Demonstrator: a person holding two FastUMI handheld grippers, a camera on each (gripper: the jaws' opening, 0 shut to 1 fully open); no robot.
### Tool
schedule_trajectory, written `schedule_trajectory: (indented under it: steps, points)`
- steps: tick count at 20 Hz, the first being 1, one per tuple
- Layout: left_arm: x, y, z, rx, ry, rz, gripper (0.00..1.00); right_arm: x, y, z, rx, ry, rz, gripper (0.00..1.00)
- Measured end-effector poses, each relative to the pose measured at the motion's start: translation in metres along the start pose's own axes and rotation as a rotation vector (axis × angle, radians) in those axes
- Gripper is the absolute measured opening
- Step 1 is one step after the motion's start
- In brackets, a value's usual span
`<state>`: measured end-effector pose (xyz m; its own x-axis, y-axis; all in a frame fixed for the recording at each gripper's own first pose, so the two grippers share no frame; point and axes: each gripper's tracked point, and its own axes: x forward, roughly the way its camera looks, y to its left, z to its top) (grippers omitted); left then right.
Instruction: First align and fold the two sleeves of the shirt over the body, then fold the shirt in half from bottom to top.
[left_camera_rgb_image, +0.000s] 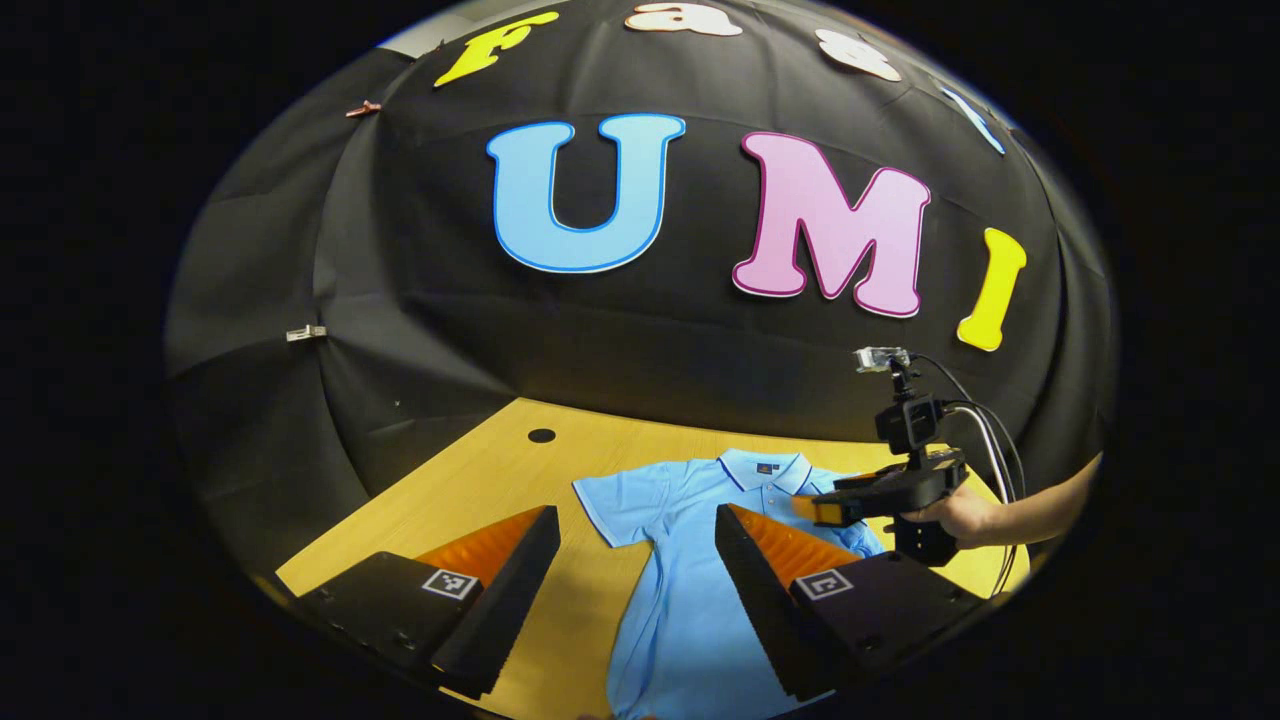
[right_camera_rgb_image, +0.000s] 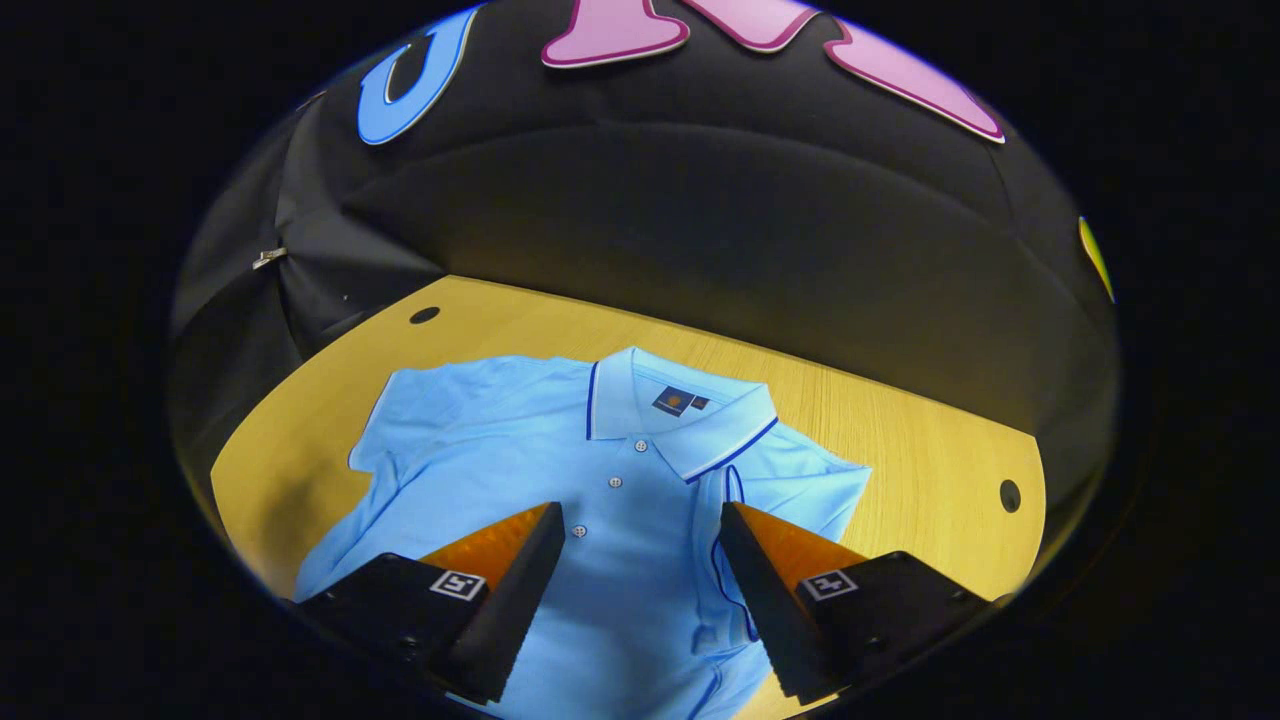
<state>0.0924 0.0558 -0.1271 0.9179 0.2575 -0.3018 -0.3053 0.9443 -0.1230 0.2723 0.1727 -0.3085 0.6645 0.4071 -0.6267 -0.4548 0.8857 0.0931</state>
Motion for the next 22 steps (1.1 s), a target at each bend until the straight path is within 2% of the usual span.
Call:
schedule_trajectory:
  steps: [3,7,12,15,17,22]
  points:
    - [0.038,0.004,-0.001,-0.015,0.008,-0.009,0.99,-0.024,-0.012,0.002,0.034,-0.02,-0.018,0.98]
    - [0.1,0.022,-0.013,-0.032,0.044,0.013,0.99,-0.059,-0.039,0.002,0.023,-0.055,-0.077,0.98]
    - [0.189,0.043,-0.043,0.008,0.113,0.034,0.97,-0.105,-0.066,-0.014,-0.008,-0.104,-0.154,0.98]
    - [0.238,0.055,-0.063,-0.001,0.167,0.044,0.97,-0.124,-0.067,-0.029,-0.035,-0.111,-0.17,0.98]
    - [0.266,0.063,-0.073,0.028,0.202,0.056,0.97,-0.138,-0.066,-0.033,-0.06,-0.116,-0.168,0.98]
    - [0.308,0.067,-0.089,0.099,0.268,0.03,0.97,-0.169,-0.063,-0.038,-0.048,-0.13,-0.167,0.98]
